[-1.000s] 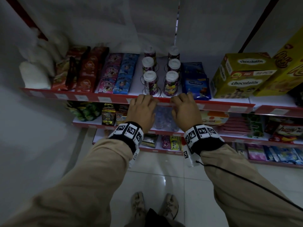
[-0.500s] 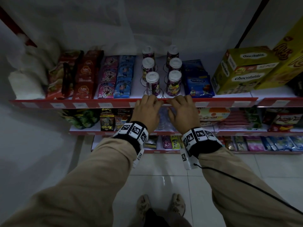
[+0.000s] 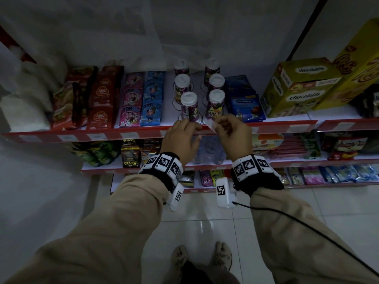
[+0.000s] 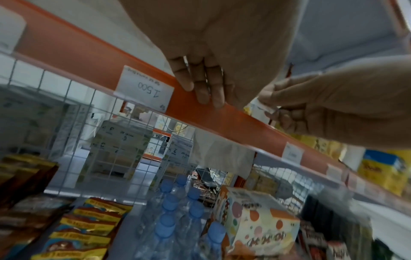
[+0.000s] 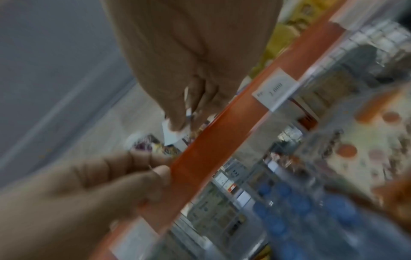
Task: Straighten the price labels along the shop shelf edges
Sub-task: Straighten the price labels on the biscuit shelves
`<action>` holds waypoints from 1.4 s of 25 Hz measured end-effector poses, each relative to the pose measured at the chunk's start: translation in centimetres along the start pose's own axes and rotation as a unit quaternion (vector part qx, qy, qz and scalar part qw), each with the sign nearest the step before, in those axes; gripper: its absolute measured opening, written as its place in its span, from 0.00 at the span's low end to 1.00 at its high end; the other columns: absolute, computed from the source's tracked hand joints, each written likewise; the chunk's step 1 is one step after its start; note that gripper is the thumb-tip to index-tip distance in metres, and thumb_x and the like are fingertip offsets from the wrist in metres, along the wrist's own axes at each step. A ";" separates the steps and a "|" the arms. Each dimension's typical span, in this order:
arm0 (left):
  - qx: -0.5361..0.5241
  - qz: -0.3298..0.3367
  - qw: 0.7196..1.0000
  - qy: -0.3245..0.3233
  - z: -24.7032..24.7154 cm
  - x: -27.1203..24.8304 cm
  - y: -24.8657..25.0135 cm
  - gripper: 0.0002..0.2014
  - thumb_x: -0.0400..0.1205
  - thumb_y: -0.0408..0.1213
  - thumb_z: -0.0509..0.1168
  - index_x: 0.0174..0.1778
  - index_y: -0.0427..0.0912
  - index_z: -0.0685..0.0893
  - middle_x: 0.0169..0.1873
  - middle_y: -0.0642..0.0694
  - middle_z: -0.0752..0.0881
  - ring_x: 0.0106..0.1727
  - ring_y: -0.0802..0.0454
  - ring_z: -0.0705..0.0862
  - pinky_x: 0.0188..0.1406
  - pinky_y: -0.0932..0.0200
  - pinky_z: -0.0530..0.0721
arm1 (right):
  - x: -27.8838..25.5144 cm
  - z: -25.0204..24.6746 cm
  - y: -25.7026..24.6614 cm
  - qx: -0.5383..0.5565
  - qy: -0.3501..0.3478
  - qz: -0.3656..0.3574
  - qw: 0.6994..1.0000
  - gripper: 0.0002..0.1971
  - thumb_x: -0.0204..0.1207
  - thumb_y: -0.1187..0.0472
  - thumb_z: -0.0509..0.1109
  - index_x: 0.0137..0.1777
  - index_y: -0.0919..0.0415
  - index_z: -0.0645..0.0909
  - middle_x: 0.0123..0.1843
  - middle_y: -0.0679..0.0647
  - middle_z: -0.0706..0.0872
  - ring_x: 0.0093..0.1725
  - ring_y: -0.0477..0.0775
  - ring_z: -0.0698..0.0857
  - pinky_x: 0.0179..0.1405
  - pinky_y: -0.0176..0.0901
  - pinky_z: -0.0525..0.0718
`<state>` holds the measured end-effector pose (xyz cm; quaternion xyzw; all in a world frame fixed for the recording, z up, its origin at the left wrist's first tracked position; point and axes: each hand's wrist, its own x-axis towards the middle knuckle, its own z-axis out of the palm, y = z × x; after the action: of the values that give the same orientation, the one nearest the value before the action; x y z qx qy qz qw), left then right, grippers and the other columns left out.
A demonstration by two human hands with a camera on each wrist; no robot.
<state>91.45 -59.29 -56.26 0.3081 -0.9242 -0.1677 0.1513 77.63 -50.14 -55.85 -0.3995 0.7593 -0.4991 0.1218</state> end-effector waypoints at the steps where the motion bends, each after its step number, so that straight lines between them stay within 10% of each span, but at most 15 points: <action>1: -0.017 -0.001 1.000 0.010 0.1 0.1 -0.1 0.13 0.83 0.41 0.63 0.60 0.42 0.82 0.55 0.42 0.81 0.60 0.42 0.76 0.58 0.47 0.74 | 0.0 0.1 -0.2 0.071 0.005 0.037 0.997 0.05 0.75 0.69 0.72 0.50 0.66 0.84 0.44 0.60 0.88 0.43 0.50 0.85 0.44 0.39 0.85; 9: -0.109 -0.014 0.992 0.067 0.7 0.0 -0.4 0.14 0.82 0.47 0.64 0.51 0.39 0.86 0.46 0.41 0.84 0.52 0.42 0.79 0.49 0.49 0.79 | -0.7 1.7 -0.5 0.255 -0.018 0.148 0.955 0.12 0.72 0.76 0.73 0.54 0.69 0.79 0.40 0.53 0.83 0.41 0.46 0.83 0.44 0.35 0.85; 27: -0.036 0.002 0.999 0.012 -0.7 0.4 -1.0 0.06 0.78 0.44 0.68 0.45 0.48 0.85 0.47 0.49 0.85 0.53 0.45 0.80 0.52 0.53 0.65 | 0.8 -1.5 -0.7 -0.115 -0.152 -0.078 0.979 0.05 0.78 0.65 0.69 0.51 0.59 0.85 0.43 0.53 0.89 0.42 0.50 0.86 0.46 0.50 0.85; 35: -0.057 -0.026 0.998 0.032 -0.8 0.3 -1.0 0.13 0.79 0.47 0.68 0.56 0.49 0.80 0.46 0.53 0.86 0.52 0.49 0.82 0.54 0.56 0.64 | 1.4 -0.9 -0.2 -0.124 -0.065 -0.086 0.986 0.05 0.77 0.64 0.70 0.49 0.61 0.86 0.49 0.57 0.88 0.53 0.62 0.81 0.56 0.54 0.76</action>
<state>92.03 -60.45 -55.88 0.3281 -0.8995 -0.2140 0.1937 76.29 -50.56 -54.93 -0.5071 0.7683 -0.3828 0.0772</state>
